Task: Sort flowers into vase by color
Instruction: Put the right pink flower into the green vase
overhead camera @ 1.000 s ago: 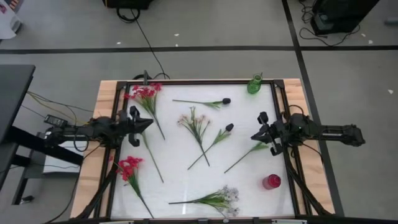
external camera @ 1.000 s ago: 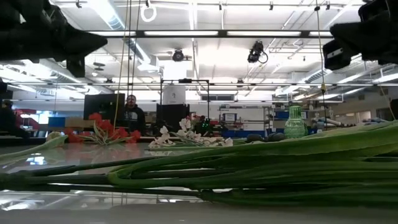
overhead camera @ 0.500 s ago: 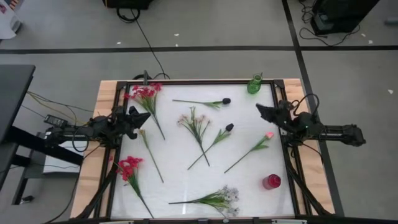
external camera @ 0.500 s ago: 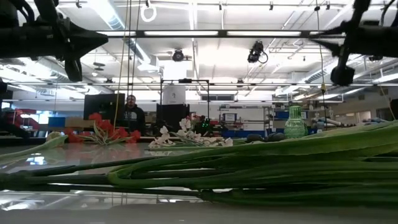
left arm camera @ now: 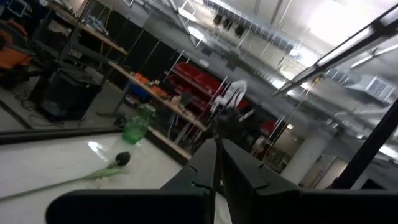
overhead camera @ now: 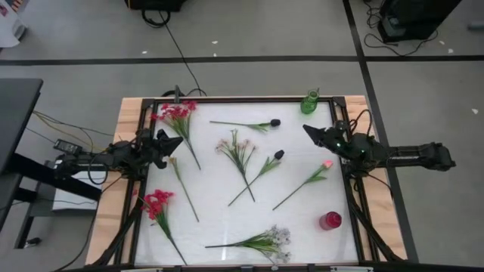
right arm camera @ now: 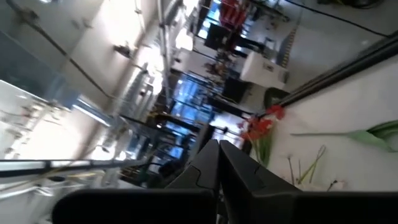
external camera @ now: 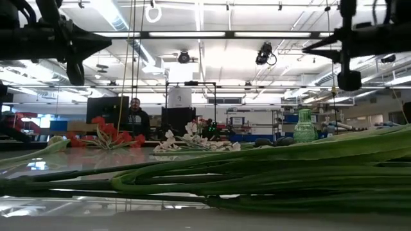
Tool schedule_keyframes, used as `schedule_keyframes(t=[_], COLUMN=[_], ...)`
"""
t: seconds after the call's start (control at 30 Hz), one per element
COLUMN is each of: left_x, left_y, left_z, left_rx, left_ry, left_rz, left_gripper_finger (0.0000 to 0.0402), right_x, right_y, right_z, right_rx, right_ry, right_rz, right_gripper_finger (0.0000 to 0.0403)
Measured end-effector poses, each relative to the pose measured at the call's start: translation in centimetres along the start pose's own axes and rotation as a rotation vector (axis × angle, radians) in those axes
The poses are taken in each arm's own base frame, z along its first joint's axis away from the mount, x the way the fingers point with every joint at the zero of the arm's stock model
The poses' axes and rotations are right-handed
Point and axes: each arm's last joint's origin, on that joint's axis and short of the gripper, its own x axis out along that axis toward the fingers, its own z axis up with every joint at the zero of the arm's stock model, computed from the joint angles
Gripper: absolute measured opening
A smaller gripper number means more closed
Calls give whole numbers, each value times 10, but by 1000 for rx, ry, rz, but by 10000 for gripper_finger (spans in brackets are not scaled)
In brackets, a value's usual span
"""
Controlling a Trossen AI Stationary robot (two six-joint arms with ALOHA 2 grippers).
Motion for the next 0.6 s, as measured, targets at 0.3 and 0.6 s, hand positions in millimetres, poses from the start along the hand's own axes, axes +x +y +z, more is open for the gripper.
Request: schedule_keyframes(t=[0.3, 0.6], left_x=[10, 28], left_y=[-10, -27], left_z=[10, 26], left_rx=[127, 156], left_ry=[202, 302], left_rz=[117, 177], left_gripper_finger=[30, 30], right_x=[38, 58], right_y=[44, 62], right_z=[-3, -18], right_rx=[86, 118], right_ry=[123, 437], right_rz=[-271, -680], right_gripper_finger=[20, 30])
